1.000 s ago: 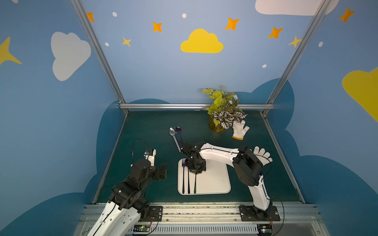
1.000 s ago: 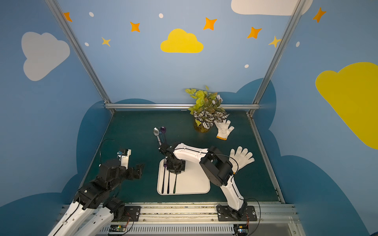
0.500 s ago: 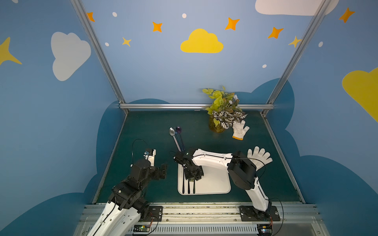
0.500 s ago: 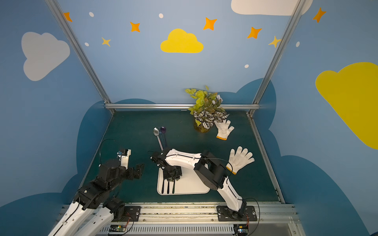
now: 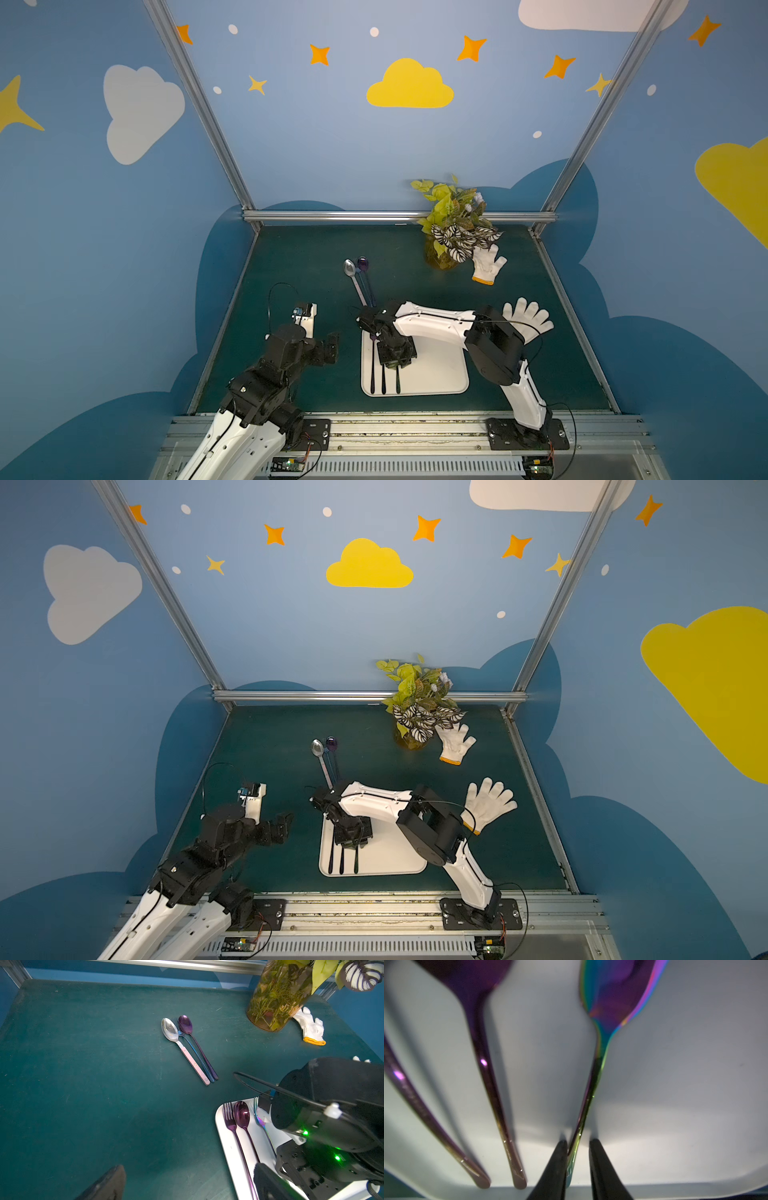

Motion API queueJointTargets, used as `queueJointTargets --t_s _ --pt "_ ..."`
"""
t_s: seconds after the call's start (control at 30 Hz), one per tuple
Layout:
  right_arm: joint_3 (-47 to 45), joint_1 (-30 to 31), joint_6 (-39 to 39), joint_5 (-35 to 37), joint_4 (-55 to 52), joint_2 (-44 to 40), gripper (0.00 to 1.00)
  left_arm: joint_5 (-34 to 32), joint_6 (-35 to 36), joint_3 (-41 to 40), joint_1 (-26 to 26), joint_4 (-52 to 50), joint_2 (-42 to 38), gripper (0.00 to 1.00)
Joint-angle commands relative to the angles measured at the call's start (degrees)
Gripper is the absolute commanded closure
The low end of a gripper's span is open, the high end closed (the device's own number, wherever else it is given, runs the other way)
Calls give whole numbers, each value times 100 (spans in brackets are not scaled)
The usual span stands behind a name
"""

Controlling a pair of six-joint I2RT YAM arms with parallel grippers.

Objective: Set the spoon and fork side by side
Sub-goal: Place the fork on the tray, then pick up the spoon from the center of the board.

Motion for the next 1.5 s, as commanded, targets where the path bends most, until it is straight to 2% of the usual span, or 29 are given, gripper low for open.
queueJointTargets --t_s 0.0,0.2,0.4,0.63,0.8,1.0,1.17,1.47 --pt "-128 -51 16 156 -7 1 77 -2 55 49 -18 95 -49 0" --pt "2 -42 -89 293 -5 -294 76 27 40 64 -13 83 -2 0" --pt "-86 -298 -434 711 19 -1320 69 98 -367 420 -13 -226 529 0" --pt "-411 -1125 -1417 924 63 -2380 63 253 -1182 1313 -25 -388 2283 0" --pt "-637 -1670 -2083 889 252 -2793 64 102 -1393 2152 -23 -226 4049 4" --pt "-661 -1939 -2671 747 406 -2710 64 99 -1751 3223 126 144 6021 20" --pt "-700 -2079 -2975 555 535 -2594 64 133 -1988 4248 303 -173 7415 30" --pt "-848 -2531 -3220 -9 734 -2510 64 116 -2215 5378 552 -257 8723 43"
